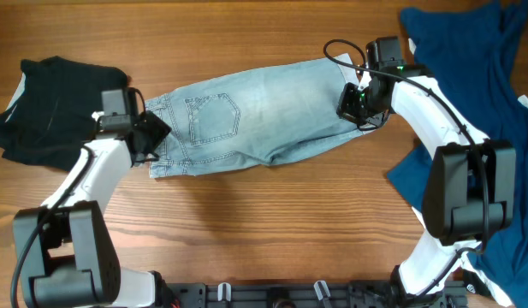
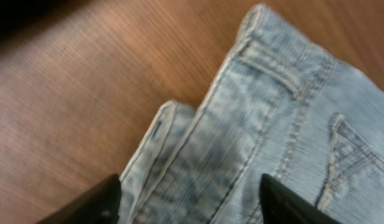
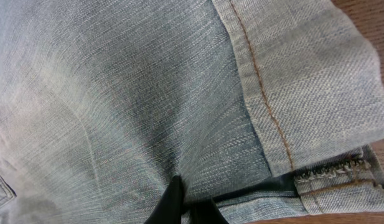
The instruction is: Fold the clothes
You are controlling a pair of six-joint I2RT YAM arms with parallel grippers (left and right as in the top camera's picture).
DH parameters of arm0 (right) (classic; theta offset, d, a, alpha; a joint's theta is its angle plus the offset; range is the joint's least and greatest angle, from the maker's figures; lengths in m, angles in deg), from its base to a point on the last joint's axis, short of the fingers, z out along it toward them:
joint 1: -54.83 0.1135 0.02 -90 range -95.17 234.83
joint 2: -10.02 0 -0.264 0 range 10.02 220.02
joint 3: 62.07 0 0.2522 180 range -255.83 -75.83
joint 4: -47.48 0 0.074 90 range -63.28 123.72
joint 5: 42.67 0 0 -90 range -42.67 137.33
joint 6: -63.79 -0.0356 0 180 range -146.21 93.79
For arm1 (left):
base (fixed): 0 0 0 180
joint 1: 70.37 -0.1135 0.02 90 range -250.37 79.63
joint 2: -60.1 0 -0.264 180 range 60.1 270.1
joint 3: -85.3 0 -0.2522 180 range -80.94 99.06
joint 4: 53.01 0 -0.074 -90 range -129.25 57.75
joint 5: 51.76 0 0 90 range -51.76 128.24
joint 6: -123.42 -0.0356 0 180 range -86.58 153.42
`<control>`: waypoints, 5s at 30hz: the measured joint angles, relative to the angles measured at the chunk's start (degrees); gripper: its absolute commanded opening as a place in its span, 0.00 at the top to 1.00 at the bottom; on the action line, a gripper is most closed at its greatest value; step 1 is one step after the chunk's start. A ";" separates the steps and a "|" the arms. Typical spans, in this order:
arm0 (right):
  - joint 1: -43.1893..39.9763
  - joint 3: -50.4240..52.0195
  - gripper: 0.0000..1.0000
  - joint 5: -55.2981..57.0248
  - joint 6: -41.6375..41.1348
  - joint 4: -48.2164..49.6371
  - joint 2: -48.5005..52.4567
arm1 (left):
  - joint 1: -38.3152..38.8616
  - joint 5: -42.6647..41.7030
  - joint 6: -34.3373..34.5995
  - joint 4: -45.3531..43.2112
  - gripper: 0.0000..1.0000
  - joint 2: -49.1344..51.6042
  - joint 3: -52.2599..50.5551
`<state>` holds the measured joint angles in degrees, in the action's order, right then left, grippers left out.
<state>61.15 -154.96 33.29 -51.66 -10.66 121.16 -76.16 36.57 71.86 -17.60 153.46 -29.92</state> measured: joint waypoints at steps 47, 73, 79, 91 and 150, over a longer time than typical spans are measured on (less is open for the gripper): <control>-2.38 -0.07 0.96 -0.90 0.09 -5.57 0.00 | -6.29 -24.44 -21.40 14.91 0.96 -10.05 -0.02; -4.42 12.35 0.88 3.80 3.67 -19.56 -6.14 | -6.40 -16.59 -15.85 48.02 0.71 -16.70 0.00; -4.39 12.35 0.87 -0.33 3.91 -12.83 -6.14 | -6.40 -15.61 -13.99 44.50 0.72 -16.74 -0.02; -4.42 11.54 0.91 -1.01 5.44 -11.28 -6.14 | -6.40 -10.99 -5.99 34.45 0.57 -6.78 -1.77; 6.36 -0.17 0.39 -5.99 15.08 26.32 -4.42 | -1.33 -14.05 -18.38 4.04 0.65 -2.21 0.57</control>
<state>67.51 -155.14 27.30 -36.58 15.66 116.74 -77.49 22.51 53.47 -13.56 151.26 -29.35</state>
